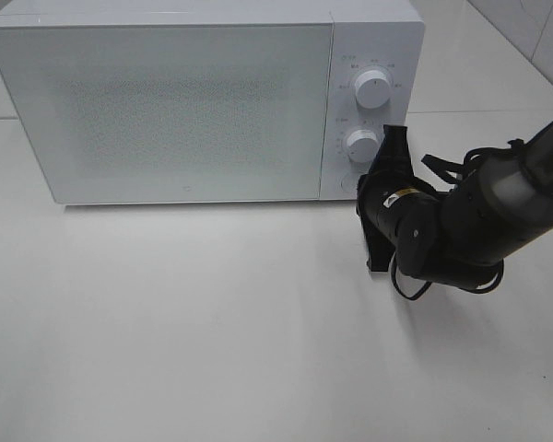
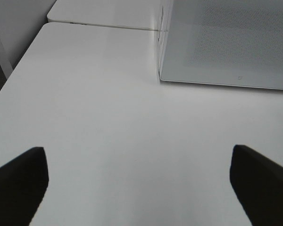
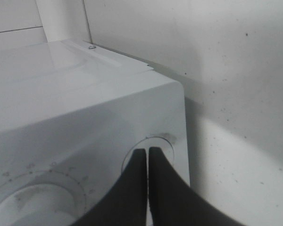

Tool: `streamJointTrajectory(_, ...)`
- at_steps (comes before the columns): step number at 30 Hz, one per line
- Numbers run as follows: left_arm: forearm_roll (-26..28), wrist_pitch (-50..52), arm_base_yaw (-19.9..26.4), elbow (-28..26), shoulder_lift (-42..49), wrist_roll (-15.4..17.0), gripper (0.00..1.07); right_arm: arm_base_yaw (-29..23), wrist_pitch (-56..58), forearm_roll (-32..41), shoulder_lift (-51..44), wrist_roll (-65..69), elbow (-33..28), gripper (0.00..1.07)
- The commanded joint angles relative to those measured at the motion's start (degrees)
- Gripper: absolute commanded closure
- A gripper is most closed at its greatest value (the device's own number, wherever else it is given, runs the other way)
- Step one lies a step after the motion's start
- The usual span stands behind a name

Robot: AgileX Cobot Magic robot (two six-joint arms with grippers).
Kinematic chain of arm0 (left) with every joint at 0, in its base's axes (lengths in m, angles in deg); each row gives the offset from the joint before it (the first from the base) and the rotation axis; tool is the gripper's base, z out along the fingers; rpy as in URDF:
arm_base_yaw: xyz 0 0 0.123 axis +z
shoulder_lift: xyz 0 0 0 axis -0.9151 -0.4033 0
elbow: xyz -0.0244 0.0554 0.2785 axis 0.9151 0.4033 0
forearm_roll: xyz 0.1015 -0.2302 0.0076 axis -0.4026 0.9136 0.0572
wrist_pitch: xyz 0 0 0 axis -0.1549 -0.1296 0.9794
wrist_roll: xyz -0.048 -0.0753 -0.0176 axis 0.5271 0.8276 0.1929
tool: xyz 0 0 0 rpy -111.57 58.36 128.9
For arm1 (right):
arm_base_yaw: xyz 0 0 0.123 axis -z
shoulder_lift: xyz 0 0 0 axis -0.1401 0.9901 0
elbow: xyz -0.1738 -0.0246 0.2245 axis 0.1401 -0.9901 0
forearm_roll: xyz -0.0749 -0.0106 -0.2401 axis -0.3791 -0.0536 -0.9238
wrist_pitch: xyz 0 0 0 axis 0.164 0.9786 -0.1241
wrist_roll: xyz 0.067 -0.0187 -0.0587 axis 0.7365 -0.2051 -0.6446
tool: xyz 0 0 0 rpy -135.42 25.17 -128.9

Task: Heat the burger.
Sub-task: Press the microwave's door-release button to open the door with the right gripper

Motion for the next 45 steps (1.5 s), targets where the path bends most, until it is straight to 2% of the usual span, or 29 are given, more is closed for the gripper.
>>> streamJointTrajectory(1, 0.1, 0.3, 0.2, 0.2, 1.2, -0.1, 0.04, 0.4, 0.0, -0.6, 0.3, -1.7, 1.7, 1.07)
streamJointTrajectory(30, 0.1, 0.3, 0.2, 0.2, 1.2, -0.1, 0.04, 0.4, 1.0, -1.0, 1.2, -1.8, 4.6, 1.07)
streamJointTrajectory(38, 0.1, 0.3, 0.2, 0.2, 1.2, -0.1, 0.04, 0.3, -2.0, -0.3, 1.2, -2.0, 5.7, 1.07)
streamJointTrajectory(45, 0.1, 0.3, 0.2, 0.2, 1.2, -0.1, 0.04, 0.3, -10.8, 1.9, 1.9, -4.1, 7.3, 1.07)
